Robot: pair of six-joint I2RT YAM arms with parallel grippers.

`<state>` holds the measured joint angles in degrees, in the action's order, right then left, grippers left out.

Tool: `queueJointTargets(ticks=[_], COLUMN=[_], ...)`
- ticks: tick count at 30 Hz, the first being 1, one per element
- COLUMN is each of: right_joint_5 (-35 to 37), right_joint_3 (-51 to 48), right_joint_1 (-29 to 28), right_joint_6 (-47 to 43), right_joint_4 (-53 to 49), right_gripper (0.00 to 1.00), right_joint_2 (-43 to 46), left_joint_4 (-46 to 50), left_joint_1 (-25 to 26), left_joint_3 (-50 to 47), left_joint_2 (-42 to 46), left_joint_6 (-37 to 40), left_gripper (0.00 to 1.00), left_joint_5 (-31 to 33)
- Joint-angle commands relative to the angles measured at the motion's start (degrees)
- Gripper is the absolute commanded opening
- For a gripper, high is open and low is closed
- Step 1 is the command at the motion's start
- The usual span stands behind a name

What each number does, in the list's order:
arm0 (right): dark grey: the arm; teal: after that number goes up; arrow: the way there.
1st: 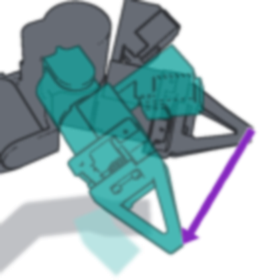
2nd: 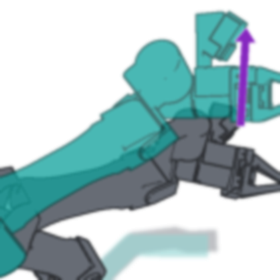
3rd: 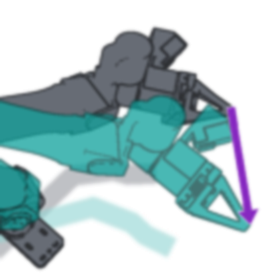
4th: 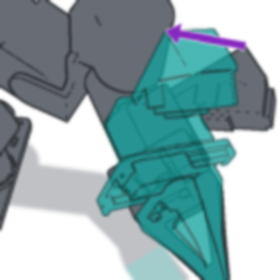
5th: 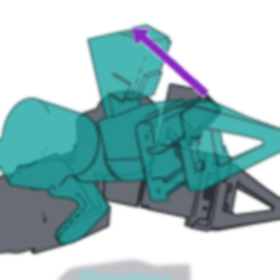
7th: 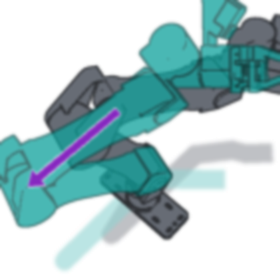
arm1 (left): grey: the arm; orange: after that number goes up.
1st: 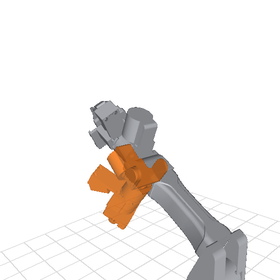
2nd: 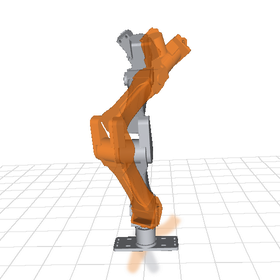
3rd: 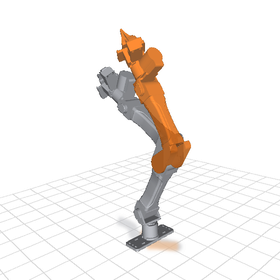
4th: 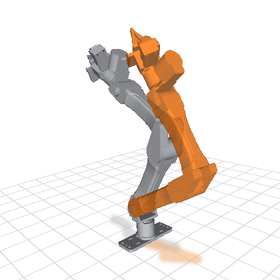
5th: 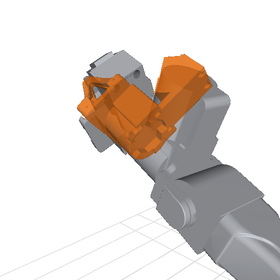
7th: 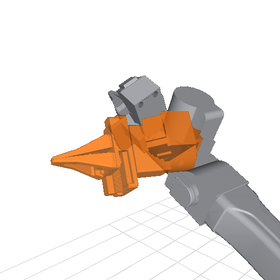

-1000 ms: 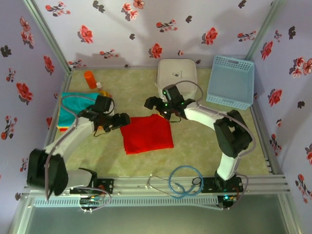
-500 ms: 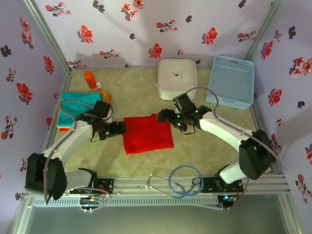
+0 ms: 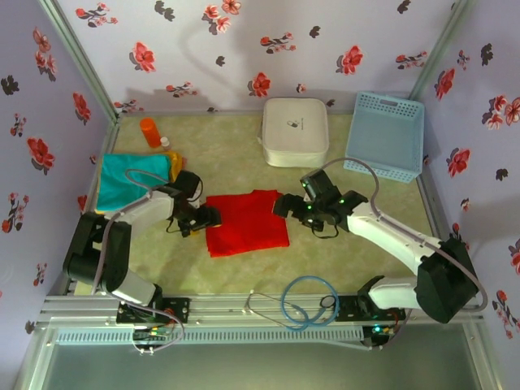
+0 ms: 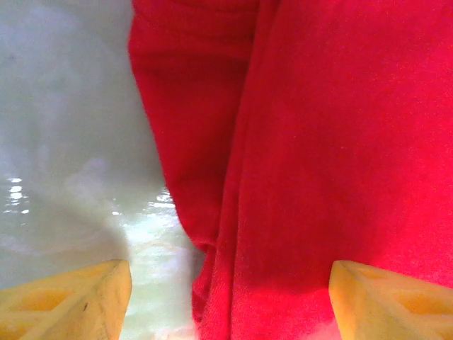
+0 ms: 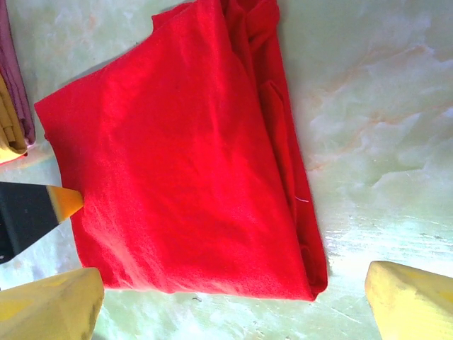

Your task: Fold and stack the t-shirts

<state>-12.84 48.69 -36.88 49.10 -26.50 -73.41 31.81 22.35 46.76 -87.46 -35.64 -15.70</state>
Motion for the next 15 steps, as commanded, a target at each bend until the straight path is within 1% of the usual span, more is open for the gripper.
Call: queueJointTargets(ticks=[1,7,10,15], right_joint_5=[0.60,0.03,0.02,0.37], right_joint_3=[-0.91,-1.13,-1.46,-2.58], right_joint_1=[0.58,1.02,1.12,1.19], right_joint_6=[1.17,1.43,1.61,1.99], right_joint_4=[0.62,0.49,0.22,-0.04], right_gripper=[0.96,0.95,0.95,0.95], right_joint_2=[1.38,1.30,1.74,3.19], left_joint_4=[-1.91,-5.10,-6.14,-6.68], left_joint_1=[1.18,3.69,4.61,5.42], left_joint_3=[0.85,1.14,1.51,1.53], left_joint_2=[-2.12,-4.81,-6.08,-5.63], left_joint_6=[-1.94,-3.76,-4.31,-5.03], left_gripper=[0.73,0.69,0.65,0.61], left_joint_5=[-1.17,-2.91,-3.84,-4.15])
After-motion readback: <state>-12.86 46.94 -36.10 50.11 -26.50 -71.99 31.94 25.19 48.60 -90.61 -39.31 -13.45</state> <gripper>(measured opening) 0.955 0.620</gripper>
